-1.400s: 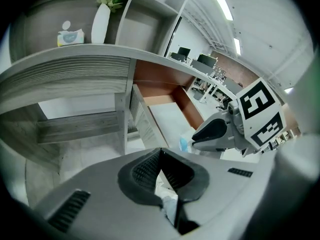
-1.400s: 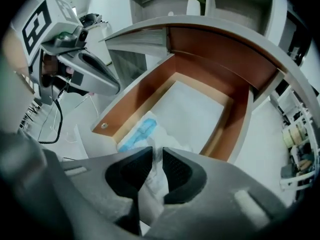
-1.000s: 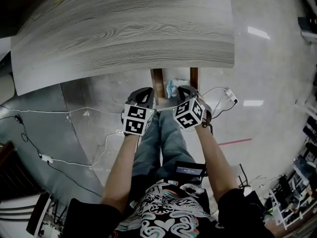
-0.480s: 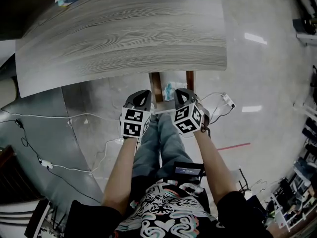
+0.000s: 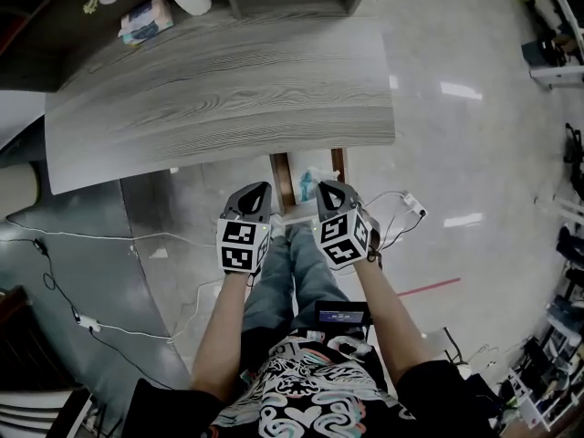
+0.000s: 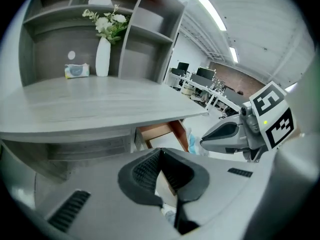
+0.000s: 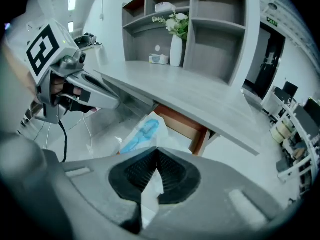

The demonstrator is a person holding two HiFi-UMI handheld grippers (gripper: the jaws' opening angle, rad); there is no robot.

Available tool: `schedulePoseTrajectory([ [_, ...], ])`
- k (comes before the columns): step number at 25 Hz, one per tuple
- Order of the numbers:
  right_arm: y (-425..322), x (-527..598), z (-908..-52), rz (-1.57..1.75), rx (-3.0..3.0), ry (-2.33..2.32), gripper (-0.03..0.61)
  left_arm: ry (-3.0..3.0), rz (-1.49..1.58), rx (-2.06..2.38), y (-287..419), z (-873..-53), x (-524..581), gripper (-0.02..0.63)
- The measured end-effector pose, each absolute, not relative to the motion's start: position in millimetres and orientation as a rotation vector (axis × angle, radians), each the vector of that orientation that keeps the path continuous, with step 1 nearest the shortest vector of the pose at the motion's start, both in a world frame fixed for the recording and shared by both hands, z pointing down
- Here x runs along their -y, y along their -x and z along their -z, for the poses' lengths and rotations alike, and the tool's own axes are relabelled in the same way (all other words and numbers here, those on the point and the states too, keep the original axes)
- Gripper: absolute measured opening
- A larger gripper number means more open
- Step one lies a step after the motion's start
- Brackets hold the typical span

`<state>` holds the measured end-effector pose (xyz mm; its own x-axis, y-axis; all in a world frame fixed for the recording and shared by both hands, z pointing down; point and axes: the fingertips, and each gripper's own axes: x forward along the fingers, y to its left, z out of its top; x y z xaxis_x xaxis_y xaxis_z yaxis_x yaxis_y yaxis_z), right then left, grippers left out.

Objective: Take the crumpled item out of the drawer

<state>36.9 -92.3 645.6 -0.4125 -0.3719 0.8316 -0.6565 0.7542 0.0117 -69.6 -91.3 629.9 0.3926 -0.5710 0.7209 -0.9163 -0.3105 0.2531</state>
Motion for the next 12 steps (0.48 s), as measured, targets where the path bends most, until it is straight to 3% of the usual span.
schedulePoseTrajectory([
  [12,-30,105,-543,-0.392,2.25,-0.915,0.006,-2.118,-0.562,1.337,71,-540,110,-0.002],
])
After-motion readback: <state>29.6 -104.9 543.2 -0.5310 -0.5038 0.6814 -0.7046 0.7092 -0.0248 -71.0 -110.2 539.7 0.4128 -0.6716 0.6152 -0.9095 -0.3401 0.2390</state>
